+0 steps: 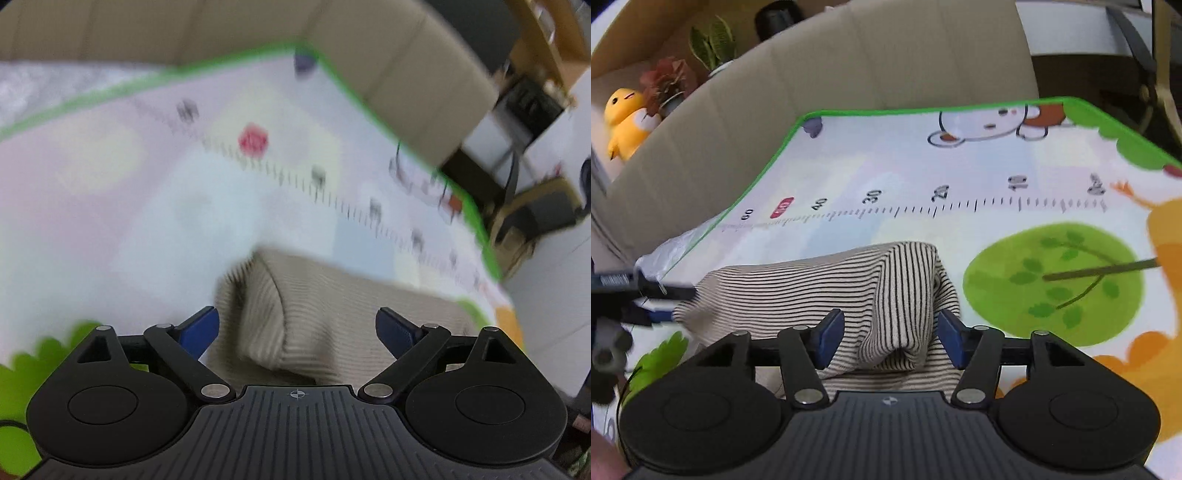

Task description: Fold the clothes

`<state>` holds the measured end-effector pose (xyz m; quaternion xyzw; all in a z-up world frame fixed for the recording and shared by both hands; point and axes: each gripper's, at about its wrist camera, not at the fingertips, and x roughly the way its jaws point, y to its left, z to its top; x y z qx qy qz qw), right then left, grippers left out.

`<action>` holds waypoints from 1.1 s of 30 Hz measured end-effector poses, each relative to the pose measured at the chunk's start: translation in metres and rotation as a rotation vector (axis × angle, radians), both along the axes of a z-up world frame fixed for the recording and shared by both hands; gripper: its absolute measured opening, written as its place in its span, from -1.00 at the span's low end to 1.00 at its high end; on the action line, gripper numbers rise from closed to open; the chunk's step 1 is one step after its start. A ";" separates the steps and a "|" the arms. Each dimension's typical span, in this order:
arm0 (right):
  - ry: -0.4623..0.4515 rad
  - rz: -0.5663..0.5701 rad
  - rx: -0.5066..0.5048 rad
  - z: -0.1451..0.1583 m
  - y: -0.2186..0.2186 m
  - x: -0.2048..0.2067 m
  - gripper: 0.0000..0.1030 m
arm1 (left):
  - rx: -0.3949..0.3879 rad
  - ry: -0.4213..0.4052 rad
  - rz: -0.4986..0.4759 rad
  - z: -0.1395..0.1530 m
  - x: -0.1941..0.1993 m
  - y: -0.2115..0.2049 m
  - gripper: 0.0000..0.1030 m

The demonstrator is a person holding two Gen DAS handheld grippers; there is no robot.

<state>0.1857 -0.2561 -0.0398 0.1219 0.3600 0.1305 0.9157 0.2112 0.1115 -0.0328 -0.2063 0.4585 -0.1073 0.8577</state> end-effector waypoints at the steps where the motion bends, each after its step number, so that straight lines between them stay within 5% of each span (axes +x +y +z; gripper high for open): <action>1: 0.003 0.000 0.005 -0.004 0.003 0.005 0.11 | 0.010 0.026 -0.014 -0.009 0.005 -0.007 0.85; 3: 0.008 0.001 0.016 -0.013 0.008 0.016 0.10 | 0.030 0.077 -0.041 -0.026 0.015 -0.020 0.71; 6: 0.015 0.003 0.032 -0.027 0.017 0.032 -0.37 | 0.030 0.060 -0.054 -0.033 0.026 -0.026 0.43; 7: 0.018 0.003 0.037 -0.031 0.020 0.037 -0.49 | 0.027 0.044 -0.059 -0.033 0.030 -0.026 0.19; 14: -0.037 0.014 0.094 -0.002 0.017 0.075 -0.69 | 0.098 -0.045 -0.036 -0.008 0.067 -0.028 -0.30; 20: -0.029 0.094 0.139 0.013 0.000 0.022 -0.69 | 0.108 -0.079 -0.109 0.025 0.016 -0.029 -0.34; 27: 0.000 0.108 0.162 0.010 -0.010 -0.025 -0.69 | 0.112 -0.009 -0.154 0.014 -0.052 -0.037 -0.34; 31: 0.008 0.136 0.032 -0.001 0.003 -0.038 -0.67 | 0.155 0.030 -0.146 0.001 -0.063 -0.041 -0.31; 33: 0.027 0.136 -0.031 -0.012 0.006 -0.042 -0.50 | 0.203 0.053 -0.140 -0.009 -0.064 -0.043 -0.21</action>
